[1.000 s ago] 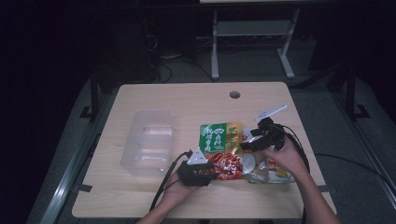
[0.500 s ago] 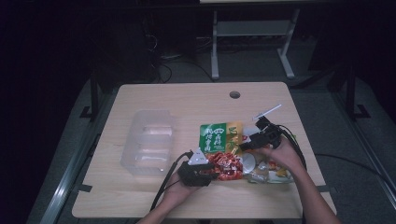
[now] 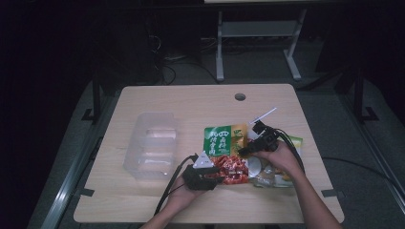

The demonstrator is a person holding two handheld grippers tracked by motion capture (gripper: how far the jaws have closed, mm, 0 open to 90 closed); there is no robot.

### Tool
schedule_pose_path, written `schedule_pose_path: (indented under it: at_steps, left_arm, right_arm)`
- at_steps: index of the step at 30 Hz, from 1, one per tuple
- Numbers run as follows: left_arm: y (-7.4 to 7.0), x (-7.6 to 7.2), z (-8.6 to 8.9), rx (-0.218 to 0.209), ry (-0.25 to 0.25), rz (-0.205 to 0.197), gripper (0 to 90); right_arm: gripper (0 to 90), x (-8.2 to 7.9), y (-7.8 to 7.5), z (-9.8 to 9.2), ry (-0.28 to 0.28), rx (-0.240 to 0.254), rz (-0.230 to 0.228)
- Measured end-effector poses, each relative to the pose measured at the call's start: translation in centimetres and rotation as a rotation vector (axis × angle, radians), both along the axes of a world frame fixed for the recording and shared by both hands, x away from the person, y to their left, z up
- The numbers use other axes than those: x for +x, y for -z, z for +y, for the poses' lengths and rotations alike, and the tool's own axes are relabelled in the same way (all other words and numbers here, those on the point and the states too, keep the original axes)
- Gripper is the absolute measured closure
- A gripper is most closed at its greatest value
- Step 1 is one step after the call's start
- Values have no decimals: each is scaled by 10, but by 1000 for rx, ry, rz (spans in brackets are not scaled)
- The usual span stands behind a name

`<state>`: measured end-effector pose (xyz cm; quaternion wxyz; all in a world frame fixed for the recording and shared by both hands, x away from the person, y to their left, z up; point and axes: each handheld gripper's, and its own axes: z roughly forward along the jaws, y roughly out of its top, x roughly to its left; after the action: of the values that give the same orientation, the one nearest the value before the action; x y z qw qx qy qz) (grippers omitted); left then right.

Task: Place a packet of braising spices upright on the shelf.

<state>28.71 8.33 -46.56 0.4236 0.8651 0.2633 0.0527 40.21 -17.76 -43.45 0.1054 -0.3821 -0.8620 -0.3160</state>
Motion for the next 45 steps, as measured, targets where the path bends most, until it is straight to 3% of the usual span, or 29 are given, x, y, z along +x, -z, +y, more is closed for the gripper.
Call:
schedule_pose_path:
  at_steps: [1,5,11,12,13,16,18,20,23,28,29,31,36,37,38,40,42,45]
  left_arm:
    - [0,0,0,0,0,0,560]
    - [0,1,0,11,11,-5,560]
    - [0,2,0,9,3,8,526]
    - [0,2,0,9,3,8,512]
    - [-2,4,2,-2,-15,12,490]
    - [-4,5,5,-3,-47,3,391]
    - [-6,7,8,-32,-79,13,367]
    - [-7,8,10,-53,-113,7,280]
    - [-9,11,14,-83,-164,18,227]
    - [-9,14,17,-108,-205,37,192]
    - [-9,15,19,-120,-223,45,172]
    - [-9,16,20,-147,-239,65,168]
    - [-8,18,21,-180,-243,119,196]
    - [-7,21,22,-207,-231,136,219]
    - [-7,21,22,-207,-231,136,253]
    - [-8,24,25,-265,-203,163,320]
    - [-8,25,26,-303,-185,173,400]
    - [-11,23,26,-313,-192,147,523]
  right_arm:
    - [520,0,0,0,0,0,0]
    - [717,2,-3,-1,24,19,25]
    - [876,-2,-14,3,-22,7,-26]
    - [876,-2,-14,3,-22,7,-26]
    - [898,-6,-17,4,-36,15,-59]
    - [899,-8,-19,4,-35,36,-69]
    - [899,-12,-23,3,-48,44,-88]
    - [900,-16,-27,3,-52,55,-117]
    - [900,-27,-40,0,-49,84,-159]
    - [900,-40,-54,-4,-53,121,-223]
    - [900,-47,-61,-7,-61,125,-255]
    - [900,-52,-65,-9,-61,138,-276]
    - [900,-64,-74,-16,-82,165,-324]
    - [900,-66,-76,-17,-83,168,-332]
    - [900,-68,-77,-17,-86,171,-338]
    - [900,-71,-78,-18,-93,179,-348]
    - [900,-72,-78,-17,-101,194,-349]
    - [900,-73,-78,-17,-105,200,-354]
